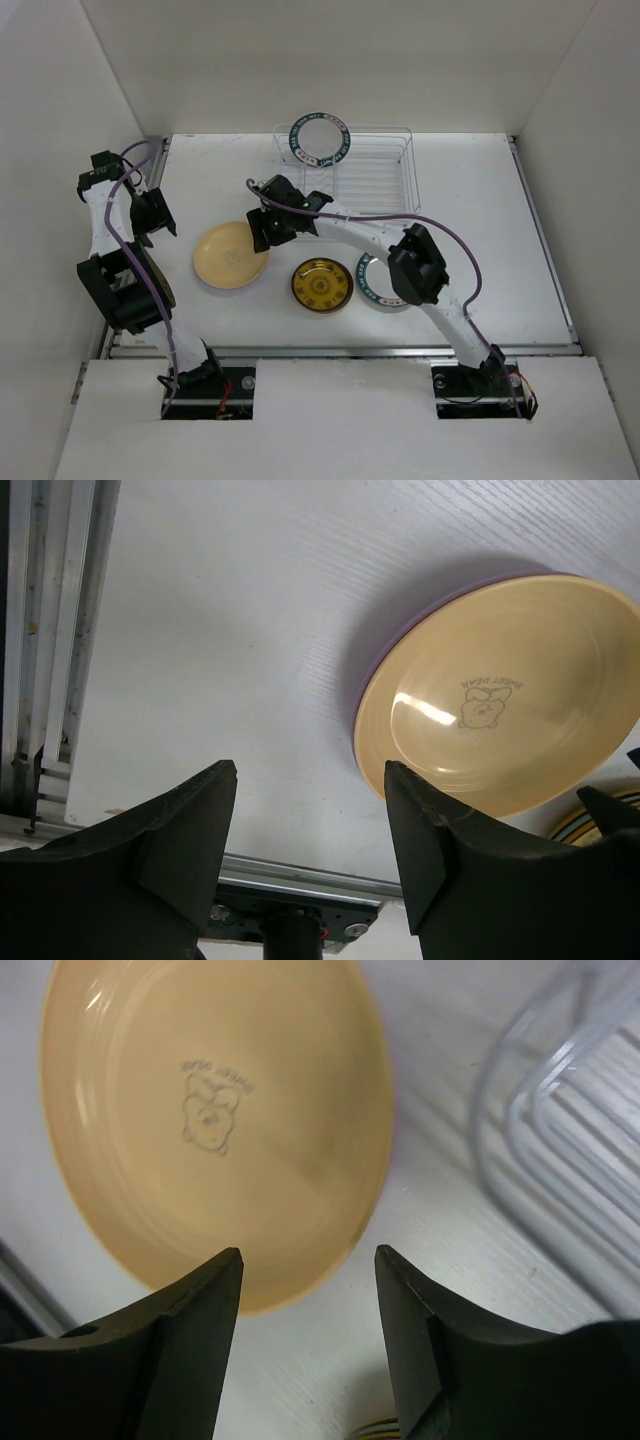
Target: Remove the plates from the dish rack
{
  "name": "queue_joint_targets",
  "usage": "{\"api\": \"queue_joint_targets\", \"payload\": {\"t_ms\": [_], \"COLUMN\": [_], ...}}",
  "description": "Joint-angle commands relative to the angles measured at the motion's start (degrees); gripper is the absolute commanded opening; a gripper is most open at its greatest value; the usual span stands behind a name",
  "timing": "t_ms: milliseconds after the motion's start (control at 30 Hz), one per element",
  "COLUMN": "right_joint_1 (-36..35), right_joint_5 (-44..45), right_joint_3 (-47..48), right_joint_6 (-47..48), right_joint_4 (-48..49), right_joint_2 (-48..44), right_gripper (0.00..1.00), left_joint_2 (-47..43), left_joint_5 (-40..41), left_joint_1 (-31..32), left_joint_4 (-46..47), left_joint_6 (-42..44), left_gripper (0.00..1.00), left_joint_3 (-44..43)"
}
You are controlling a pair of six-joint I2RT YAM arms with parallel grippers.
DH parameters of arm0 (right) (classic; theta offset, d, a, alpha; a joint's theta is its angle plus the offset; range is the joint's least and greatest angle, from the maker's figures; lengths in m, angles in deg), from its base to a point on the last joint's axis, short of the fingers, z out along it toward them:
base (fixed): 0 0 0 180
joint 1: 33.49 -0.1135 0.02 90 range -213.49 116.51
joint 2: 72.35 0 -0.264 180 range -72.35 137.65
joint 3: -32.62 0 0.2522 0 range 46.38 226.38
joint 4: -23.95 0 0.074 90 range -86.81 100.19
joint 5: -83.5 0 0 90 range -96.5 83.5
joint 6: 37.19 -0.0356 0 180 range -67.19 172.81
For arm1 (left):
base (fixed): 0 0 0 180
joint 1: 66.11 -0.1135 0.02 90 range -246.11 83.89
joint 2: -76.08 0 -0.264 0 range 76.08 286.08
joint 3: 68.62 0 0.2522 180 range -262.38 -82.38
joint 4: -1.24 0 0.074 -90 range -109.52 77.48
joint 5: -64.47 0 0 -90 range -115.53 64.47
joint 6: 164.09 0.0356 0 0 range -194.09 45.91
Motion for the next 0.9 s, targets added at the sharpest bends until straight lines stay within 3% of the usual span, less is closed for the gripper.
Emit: {"api": "queue_joint_targets", "payload": {"t_ms": [0, 100, 200, 300, 367, 533, 700, 867], "right_joint_1": [0.17, 0.78, 3.5, 9.3, 13.52, 21.7, 28.2, 31.2], "right_joint_5": [-11.16, -18.11, -18.66, -15.95, -9.02, -0.13, 6.46, 3.23], "right_joint_3": [2.62, 2.62, 4.37, 6.49, 6.49, 9.82, 13.0, 13.43], "right_joint_6": [6.86, 13.46, 14.08, 14.08, 13.48, 12.94, 12.94, 12.94], "right_joint_4": [-0.15, -0.68, -1.29, 1.25, 5.01, 12.85, 21.98, 36.57], "right_joint_2": [-8.04, -13.31, -16.57, -17.28, -17.81, -12.98, -6.48, 1.52], "right_gripper": [0.62, 0.64, 0.65, 0.67, 0.67, 0.71, 0.71, 0.71], "left_joint_2": [-0.37, -0.89, -0.38, -0.37, -0.37, 2.26, 6.39, 9.46], "left_joint_5": [-2.08, -3.75, -6.11, -10.15, -13.24, -13.24, -13.24, -12.46], "left_joint_1": [-0.1, -0.1, -0.1, -0.1, 1.82, 9.55, 11.24, 12.29], "left_joint_4": [-0.51, -0.51, -1.03, -1.56, -1.56, -3.84, -5.08, -7.09], "left_joint_6": [0.68, 1.2, 1.82, 3.23, 5.06, 6.3, 5.16, 5.69], "left_gripper": [0.58, 0.58, 0.58, 0.6, 0.63, 0.64, 0.67, 0.68], "left_joint_3": [-0.08, -0.08, -0.08, -1.31, -3.4, -8.77, -12.12, -15.81]}}
